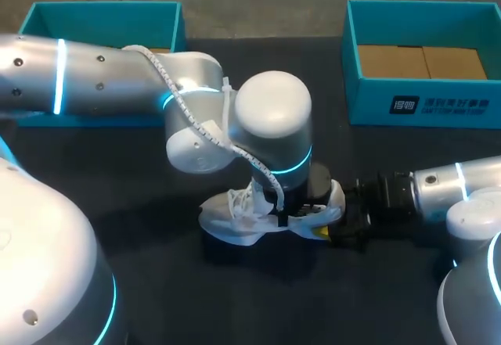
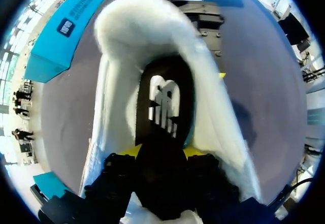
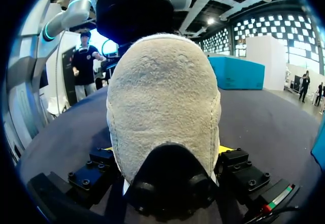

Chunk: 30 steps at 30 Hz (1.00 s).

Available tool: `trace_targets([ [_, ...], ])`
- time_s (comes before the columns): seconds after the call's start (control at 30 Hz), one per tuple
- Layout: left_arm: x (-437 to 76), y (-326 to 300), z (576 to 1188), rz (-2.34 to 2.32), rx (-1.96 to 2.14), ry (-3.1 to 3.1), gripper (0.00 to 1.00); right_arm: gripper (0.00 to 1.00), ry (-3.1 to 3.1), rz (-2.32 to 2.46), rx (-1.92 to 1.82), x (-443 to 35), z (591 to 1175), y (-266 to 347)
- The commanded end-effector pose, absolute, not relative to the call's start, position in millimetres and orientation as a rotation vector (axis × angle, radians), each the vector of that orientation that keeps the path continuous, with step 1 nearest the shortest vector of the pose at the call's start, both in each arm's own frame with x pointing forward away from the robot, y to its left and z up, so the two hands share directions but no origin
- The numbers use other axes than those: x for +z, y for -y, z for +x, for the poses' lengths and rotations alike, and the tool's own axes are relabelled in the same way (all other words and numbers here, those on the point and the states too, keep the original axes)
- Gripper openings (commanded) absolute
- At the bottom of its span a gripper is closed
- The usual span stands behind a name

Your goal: Take the shoe out of the shoebox, open the shoe tongue, remove and reinsert the insole, then place the shoe into the shoebox

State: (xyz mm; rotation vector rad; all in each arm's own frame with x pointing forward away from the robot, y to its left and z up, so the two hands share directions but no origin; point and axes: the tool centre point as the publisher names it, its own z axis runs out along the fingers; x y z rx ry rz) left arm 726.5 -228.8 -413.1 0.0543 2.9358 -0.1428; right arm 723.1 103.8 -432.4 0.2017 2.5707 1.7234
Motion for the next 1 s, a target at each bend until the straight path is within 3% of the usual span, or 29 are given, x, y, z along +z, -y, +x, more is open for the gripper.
trace_targets([
  [0.03, -432, 236, 736, 0.044, -0.13, -2.919, 0.4, 0.0, -2.577, 0.2, 1.719, -433, 719, -108],
  [0.1, -431, 235, 738, 0.038, -0.129, -2.913, 0.35, 0.0, -2.577, 0.2, 1.719, -433, 719, -108],
  [0.13, -431, 234, 740, 0.036, -0.129, -2.914, 0.22, 0.0, -2.577, 0.2, 1.719, -433, 719, -108],
  [0.27, -429, 232, 741, 0.018, -0.135, -2.918, 0.0, 0.0, -2.577, 0.2, 1.719, -433, 719, -108],
  [1.0, -382, 217, 722, 0.007, -0.549, -3.23, 0.0, 0.0, -2.577, 0.2, 1.719, -433, 719, -108],
])
